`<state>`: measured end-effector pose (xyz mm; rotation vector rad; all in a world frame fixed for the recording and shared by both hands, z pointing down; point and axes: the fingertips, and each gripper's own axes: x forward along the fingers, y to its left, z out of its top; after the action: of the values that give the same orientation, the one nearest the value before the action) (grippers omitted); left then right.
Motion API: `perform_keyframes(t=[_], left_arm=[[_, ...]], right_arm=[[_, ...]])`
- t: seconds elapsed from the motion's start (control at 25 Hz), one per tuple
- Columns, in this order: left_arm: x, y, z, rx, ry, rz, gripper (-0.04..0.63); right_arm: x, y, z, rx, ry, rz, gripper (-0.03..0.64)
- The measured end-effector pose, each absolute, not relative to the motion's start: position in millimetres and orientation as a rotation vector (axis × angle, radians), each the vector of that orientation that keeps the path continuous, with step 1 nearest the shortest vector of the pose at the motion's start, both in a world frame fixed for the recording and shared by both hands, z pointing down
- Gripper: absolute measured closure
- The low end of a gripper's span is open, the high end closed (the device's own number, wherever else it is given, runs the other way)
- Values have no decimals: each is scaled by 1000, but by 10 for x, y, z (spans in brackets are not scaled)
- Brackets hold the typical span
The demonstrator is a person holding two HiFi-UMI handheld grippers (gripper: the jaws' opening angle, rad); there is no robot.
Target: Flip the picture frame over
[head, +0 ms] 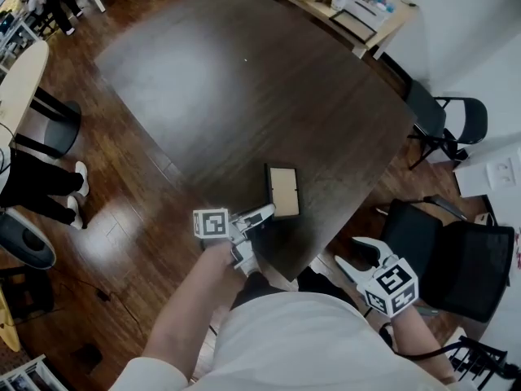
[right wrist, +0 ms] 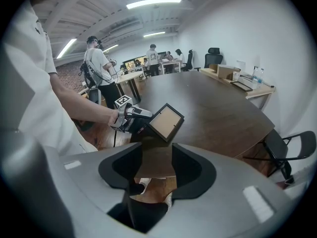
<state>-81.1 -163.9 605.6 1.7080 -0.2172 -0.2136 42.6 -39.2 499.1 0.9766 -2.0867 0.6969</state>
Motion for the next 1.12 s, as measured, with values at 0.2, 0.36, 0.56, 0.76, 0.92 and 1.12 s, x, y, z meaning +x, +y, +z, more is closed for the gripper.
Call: perform_keyframes(t=[0.2,0.36,0.56,0.76,0.92,1.12], left_arm=[[-885,-1690,6170,1759,-343,-65,488],[-922,-1670,6285,1739,-445,47,488],[-957,-1651,6440,1713,-588,190,492],[-1003,-1666,6559,1703,-717,330,497],[-1041,-1691,6603,1710,-812,412,505],[-1115,-1724,6633,1706,-960,525,495]], right_arm=[[403,-416,4998,990,-2097,697,427],[393,-419,4995,1001,-2110,701,427],[423,-446,5022,1011,-2134,712,428],[499,-471,5037,1006,-2165,731,426],[611,-487,5071,998,-2192,743,428],[796,-521,5064,962,-2236,741,428]])
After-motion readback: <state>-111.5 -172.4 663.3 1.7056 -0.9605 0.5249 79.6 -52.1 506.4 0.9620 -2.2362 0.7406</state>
